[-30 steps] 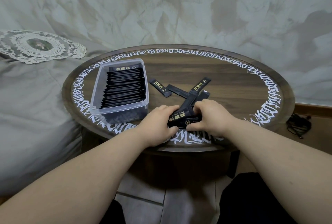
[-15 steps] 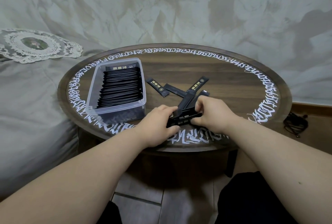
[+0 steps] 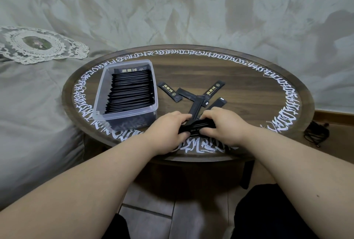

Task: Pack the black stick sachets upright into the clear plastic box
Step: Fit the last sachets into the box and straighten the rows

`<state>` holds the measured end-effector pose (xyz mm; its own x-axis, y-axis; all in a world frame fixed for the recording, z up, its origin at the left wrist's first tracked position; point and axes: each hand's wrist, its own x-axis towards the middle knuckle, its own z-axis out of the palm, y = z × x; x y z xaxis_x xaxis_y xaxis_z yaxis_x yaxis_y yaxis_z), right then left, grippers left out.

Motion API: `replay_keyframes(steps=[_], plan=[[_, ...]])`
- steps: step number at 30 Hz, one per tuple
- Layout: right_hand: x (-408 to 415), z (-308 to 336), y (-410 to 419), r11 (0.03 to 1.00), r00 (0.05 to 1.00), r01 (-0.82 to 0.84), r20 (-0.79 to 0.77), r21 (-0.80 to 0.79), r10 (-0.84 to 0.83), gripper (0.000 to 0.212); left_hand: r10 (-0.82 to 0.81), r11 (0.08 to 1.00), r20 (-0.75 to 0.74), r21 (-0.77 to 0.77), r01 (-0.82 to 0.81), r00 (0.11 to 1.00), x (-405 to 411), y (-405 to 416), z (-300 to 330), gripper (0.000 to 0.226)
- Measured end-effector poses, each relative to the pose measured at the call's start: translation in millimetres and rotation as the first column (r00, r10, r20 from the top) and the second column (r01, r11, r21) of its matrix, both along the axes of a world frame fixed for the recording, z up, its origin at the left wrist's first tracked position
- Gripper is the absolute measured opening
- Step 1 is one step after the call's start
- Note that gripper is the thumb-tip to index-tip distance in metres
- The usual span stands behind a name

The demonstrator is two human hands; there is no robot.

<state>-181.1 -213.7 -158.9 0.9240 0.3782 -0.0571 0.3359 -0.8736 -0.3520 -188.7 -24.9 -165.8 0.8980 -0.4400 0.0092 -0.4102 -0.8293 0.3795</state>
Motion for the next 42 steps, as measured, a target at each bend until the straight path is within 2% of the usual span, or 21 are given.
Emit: replay_keyframes(steps=[3,5,8,10,13,17,22,27,31,34,36,40,42], plan=[[2,-2,-3,1.0,1.0,0.007,-0.007,0.028,-0.007,0.018,0.023,0.998,0.003,0.063,-0.023,1.0,2,3,-1,0.065],[2,-3,-3,0.996,1.0,0.011,-0.019,0.09,-0.01,0.029,0.024,0.996,-0.016,0.081,-0.023,1.0,0,2,-1,0.073],[-1,-4,3,0.995,0.999,-0.052,-0.005,0.086,0.053,0.041,0.045,0.995,-0.034,0.092,-0.041,0.998,-4,-7,2,0.075],[-1,-3,5,0.996,0.998,-0.064,0.01,0.067,0.064,0.036,0.068,0.995,-0.05,0.078,-0.064,0.996,-5,-9,3,0.067],[0,-3,-2,0.999,1.0,-0.005,0.009,0.046,0.005,0.021,0.01,0.992,-0.005,0.127,-0.009,1.0,-4,-8,3,0.053],[1,-2,-4,0.999,1.0,0.024,0.01,0.049,-0.024,0.018,-0.015,1.0,0.107,-0.005,0.016,0.994,-4,-3,2,0.041],[1,-2,-5,0.996,0.998,0.058,-0.011,0.061,-0.058,0.013,0.058,0.98,0.357,-0.196,0.014,0.933,-6,-1,15,0.03],[1,1,-9,0.985,0.992,0.122,-0.045,0.122,-0.117,0.021,-0.067,0.997,0.308,-0.004,0.072,0.949,-4,-1,11,0.011],[0,5,-12,0.982,0.988,0.126,-0.112,0.144,-0.11,0.034,-0.034,0.999,0.272,-0.004,0.036,0.962,0,-7,-2,0.01],[-4,9,-12,0.966,0.976,0.142,-0.196,0.214,-0.1,0.037,-0.034,0.999,0.204,0.043,0.026,0.978,2,-13,-3,0.013],[-5,9,-11,0.967,0.977,0.125,-0.195,0.221,-0.082,0.037,-0.006,1.0,0.195,0.011,0.004,0.981,3,-16,-1,0.009],[-3,5,-8,0.986,0.994,0.095,-0.059,0.137,-0.087,0.026,0.056,0.998,0.177,-0.044,-0.049,0.983,3,-18,0,0.024],[-1,5,-9,0.984,0.993,0.113,-0.043,0.137,-0.108,0.021,0.04,0.999,0.169,-0.013,-0.038,0.985,2,-13,-1,0.039]])
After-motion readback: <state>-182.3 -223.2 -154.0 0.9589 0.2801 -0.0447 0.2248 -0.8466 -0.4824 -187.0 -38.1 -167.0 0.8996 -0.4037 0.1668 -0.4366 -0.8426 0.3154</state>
